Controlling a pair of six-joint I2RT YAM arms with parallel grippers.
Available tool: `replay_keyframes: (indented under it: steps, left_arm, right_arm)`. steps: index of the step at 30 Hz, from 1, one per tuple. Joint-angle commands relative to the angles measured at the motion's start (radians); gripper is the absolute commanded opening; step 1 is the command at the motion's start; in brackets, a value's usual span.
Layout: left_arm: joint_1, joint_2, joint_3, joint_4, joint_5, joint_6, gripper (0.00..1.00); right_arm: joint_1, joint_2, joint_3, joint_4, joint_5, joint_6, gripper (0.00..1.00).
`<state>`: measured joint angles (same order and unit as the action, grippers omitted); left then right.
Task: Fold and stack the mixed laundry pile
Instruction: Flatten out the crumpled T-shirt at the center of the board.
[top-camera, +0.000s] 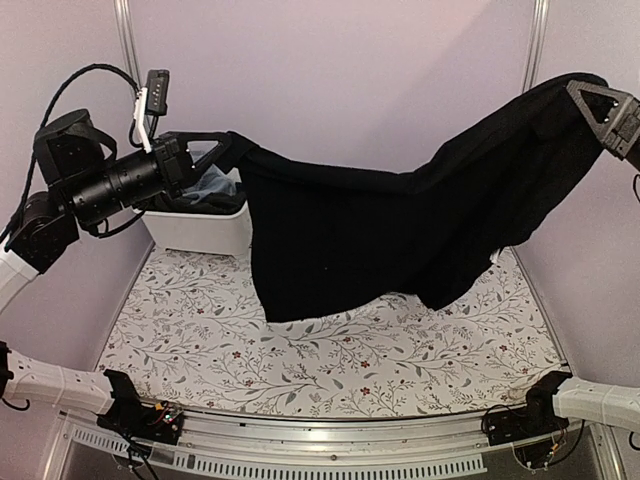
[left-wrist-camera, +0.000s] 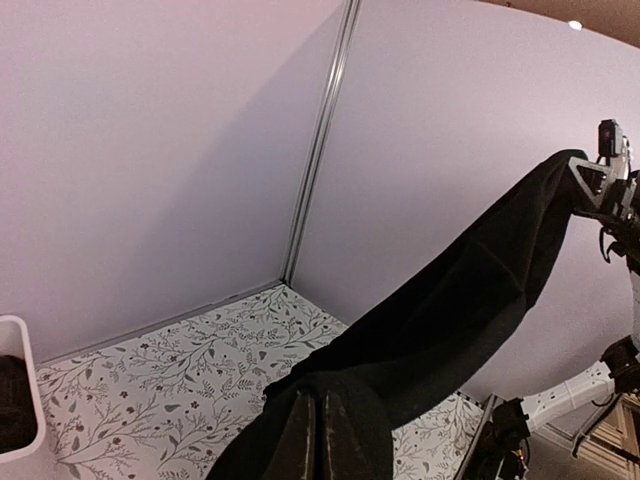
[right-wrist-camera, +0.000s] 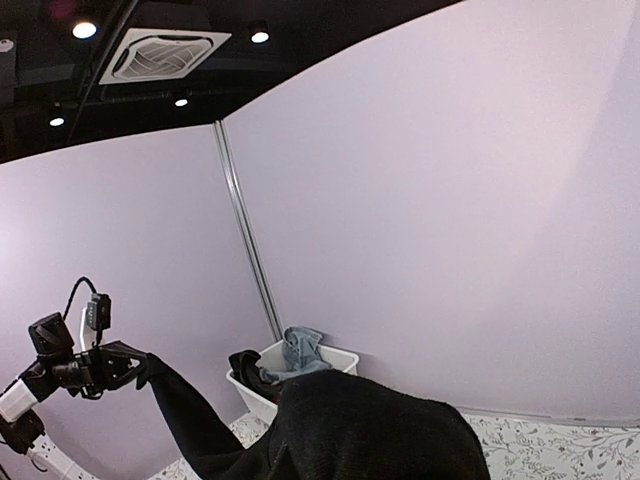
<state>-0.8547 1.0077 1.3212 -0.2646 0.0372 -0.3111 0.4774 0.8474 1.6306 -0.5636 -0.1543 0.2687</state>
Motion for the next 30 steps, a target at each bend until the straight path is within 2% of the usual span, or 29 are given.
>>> replay_keyframes:
  steps: [1, 3, 10, 16, 20, 22, 27, 30]
  left_arm:
    - [-0.019, -0.009, 0.039, 0.053, -0.061, 0.051, 0.0]
    - [-0.021, 0.001, 0.063, 0.081, -0.061, 0.067, 0.0]
    - [-0.022, 0.064, 0.145, 0.101, -0.051, 0.122, 0.0]
    - [-0.02, 0.097, 0.175, 0.079, -0.24, 0.109, 0.0]
    - [-0.02, 0.113, 0.206, 0.058, -0.278, 0.102, 0.0]
    - [-0.02, 0.111, 0.226, 0.051, -0.257, 0.093, 0.0]
    - [-0.023, 0.105, 0.279, 0.025, -0.086, 0.073, 0.0]
    - [-0.04, 0.092, 0.288, 0.018, -0.045, 0.064, 0.0]
  right_arm:
    - [-0.002, 0.008, 0.096, -0.017, 0.049, -0.033, 0.0]
    - [-0.001, 0.016, 0.133, 0.012, 0.077, -0.046, 0.0]
    - [-0.001, 0.121, 0.256, 0.042, 0.013, -0.101, 0.0]
    - [-0.001, 0.166, 0.206, 0.023, 0.078, -0.146, 0.0]
    - [-0.002, 0.17, 0.209, 0.024, 0.105, -0.162, 0.0]
    - [-0.001, 0.17, 0.253, 0.01, 0.106, -0.172, 0.0]
    - [-0.002, 0.213, 0.438, -0.103, 0.062, -0.215, 0.0]
    - [0.0, 0.218, 0.473, -0.139, 0.009, -0.218, 0.0]
